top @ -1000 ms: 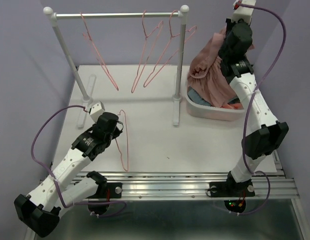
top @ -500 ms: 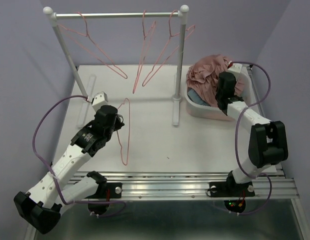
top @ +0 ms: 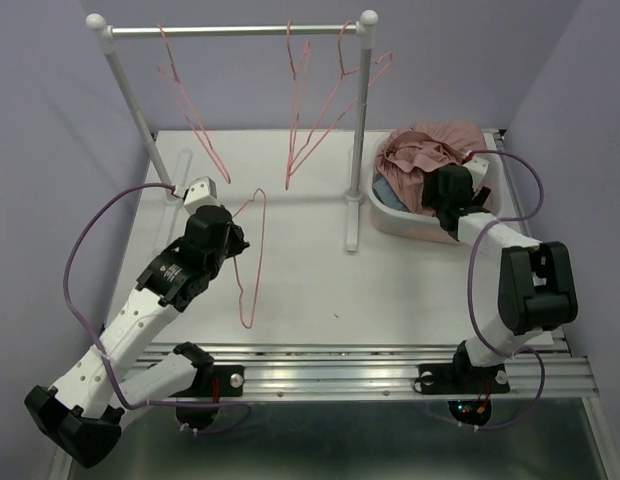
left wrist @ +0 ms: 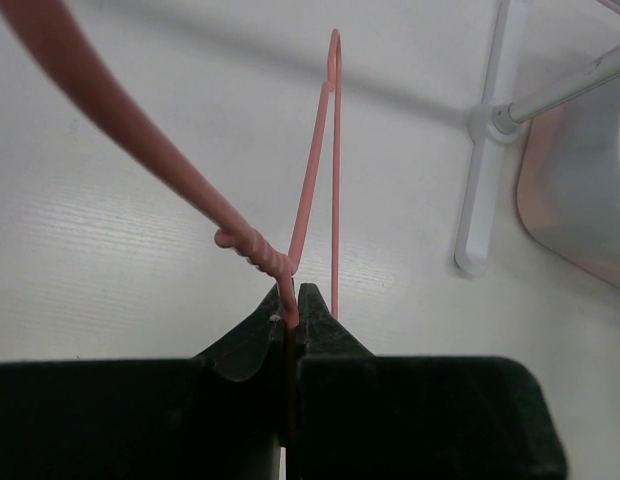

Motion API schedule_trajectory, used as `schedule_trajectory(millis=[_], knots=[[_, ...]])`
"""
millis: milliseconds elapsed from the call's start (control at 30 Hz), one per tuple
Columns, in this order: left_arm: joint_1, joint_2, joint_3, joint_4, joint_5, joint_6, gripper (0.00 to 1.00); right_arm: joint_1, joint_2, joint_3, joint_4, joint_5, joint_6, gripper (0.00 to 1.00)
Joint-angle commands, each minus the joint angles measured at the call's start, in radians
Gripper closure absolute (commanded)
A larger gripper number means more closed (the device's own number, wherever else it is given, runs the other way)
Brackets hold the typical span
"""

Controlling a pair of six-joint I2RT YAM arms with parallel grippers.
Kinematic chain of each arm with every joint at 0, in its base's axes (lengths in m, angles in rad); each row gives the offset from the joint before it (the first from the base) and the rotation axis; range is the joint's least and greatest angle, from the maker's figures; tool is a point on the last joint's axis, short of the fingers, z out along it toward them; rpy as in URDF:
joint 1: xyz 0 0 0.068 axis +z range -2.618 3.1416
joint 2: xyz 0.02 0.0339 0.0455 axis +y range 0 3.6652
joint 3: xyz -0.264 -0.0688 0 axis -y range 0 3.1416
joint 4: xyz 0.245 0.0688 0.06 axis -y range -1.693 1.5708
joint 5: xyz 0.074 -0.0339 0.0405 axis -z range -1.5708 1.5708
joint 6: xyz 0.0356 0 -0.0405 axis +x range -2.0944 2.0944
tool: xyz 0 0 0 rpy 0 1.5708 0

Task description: Remove the skirt from the hanger

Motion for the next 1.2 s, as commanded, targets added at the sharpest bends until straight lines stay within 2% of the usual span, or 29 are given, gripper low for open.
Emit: schedule_trajectory(millis=[0,233,367,467,600,967,1167], knots=[[-0.007,-0.041,0.001,0.004,0.032,0.008,1.00,0.003,-0.152,0.099,-0.097,-0.073,0.022,0.00],[-0.014,-0.039,0.003,-0.006,0.049,-0.012,1.00,0.003,-0.397,0.141,-0.241,-0.169,0.012,0.00],[-0.023,0.037,0.061,-0.056,-0.049,-0.004,1.00,0.003,-0.508,0.121,-0.258,-0.255,-0.002,0.00],[-0.025,0.093,0.141,-0.033,-0.100,0.040,1.00,0.003,-0.574,0.110,-0.296,-0.304,0.012,0.00],[-0.024,0.152,0.207,0.053,-0.074,0.124,1.00,0.003,-0.635,0.083,-0.310,-0.353,0.019,0.00],[-0.025,0.237,0.346,0.080,-0.051,0.204,1.00,0.003,-0.733,0.070,-0.341,-0.386,0.016,0.00],[-0.025,0.300,0.558,0.053,-0.083,0.266,1.00,0.003,-0.743,0.064,-0.341,-0.412,0.022,0.00]])
